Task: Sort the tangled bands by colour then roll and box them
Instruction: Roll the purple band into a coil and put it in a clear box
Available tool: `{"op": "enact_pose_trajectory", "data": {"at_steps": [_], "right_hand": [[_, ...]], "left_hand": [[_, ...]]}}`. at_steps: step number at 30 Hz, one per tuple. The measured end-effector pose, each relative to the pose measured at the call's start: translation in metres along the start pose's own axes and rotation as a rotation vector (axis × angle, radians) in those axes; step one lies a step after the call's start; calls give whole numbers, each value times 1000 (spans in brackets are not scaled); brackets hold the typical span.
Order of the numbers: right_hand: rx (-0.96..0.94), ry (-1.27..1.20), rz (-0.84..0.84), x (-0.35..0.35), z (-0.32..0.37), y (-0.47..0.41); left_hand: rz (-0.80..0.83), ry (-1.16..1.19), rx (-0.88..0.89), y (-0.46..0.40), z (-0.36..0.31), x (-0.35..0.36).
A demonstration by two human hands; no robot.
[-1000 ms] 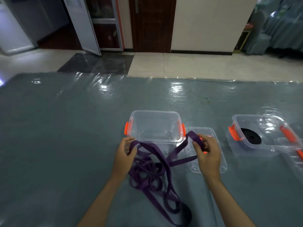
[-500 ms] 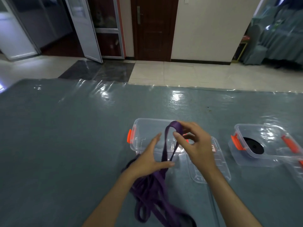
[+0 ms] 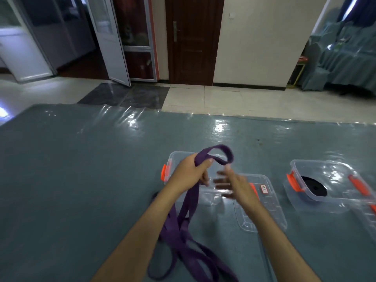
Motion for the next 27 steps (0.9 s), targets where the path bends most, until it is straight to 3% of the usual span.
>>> {"op": "enact_pose_trajectory", "data": {"at_steps": [4, 7, 12, 16, 22, 27], "right_hand": [[-21, 246, 408, 40, -28, 15], [-144, 209, 508, 63, -29, 23], [-253, -83, 350, 60, -9, 17], [-345, -11, 242, 49, 16, 16], [-516, 9, 203, 52, 51, 17], [-555, 26, 213, 48, 69, 16]], "left_hand": [[-39, 300, -130, -2, -18, -2], [-27, 421, -84, 0, -32, -8], [-153, 391, 66, 7, -52, -34], [-288, 345, 138, 14, -66, -64], [-319, 647, 136, 21, -82, -96], [-348, 555, 261, 27, -90, -109]]}}
Point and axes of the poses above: each hand's wrist, its own y-axis away from the middle knuckle, its own x-axis out of the palm, z = x × y, the point moved 3 cm from there along -y, towards the middle knuckle, and after that the axes turned 4 degrees about -y, right-handed, at the moved point
